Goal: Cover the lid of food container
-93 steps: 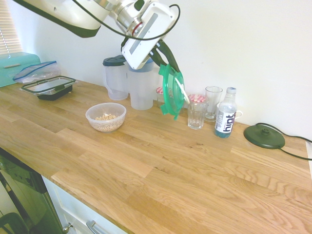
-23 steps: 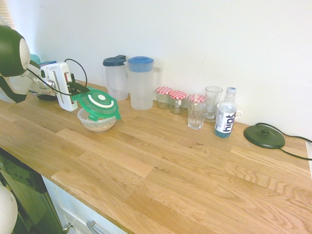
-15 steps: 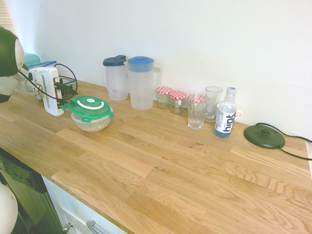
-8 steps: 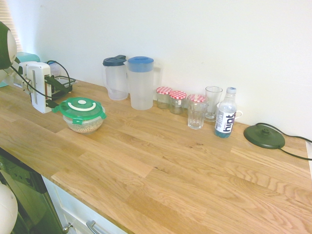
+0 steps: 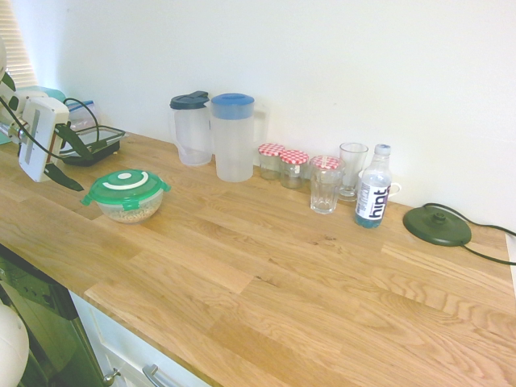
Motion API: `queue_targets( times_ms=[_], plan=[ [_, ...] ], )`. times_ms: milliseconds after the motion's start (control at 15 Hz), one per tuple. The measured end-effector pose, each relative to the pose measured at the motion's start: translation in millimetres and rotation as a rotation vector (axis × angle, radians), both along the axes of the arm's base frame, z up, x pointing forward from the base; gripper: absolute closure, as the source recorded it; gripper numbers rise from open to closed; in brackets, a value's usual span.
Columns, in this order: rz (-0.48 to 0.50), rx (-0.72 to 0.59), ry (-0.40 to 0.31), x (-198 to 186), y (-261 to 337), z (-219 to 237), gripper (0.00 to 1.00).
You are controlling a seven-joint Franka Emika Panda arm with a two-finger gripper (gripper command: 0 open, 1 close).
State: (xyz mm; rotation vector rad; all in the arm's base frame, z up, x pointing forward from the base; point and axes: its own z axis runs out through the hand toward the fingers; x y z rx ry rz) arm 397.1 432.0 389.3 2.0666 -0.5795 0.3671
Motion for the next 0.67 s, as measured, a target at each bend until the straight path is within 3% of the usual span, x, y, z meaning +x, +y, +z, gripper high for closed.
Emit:
queue_targets(
  times_ms=[267,667],
  plan=[
    [0.032,0.23,0.094,16.4,-33.7,68.4,0.0],
    [-0.004,0.638,0.202,25.6,-164.7,118.9,0.0]
  ],
)
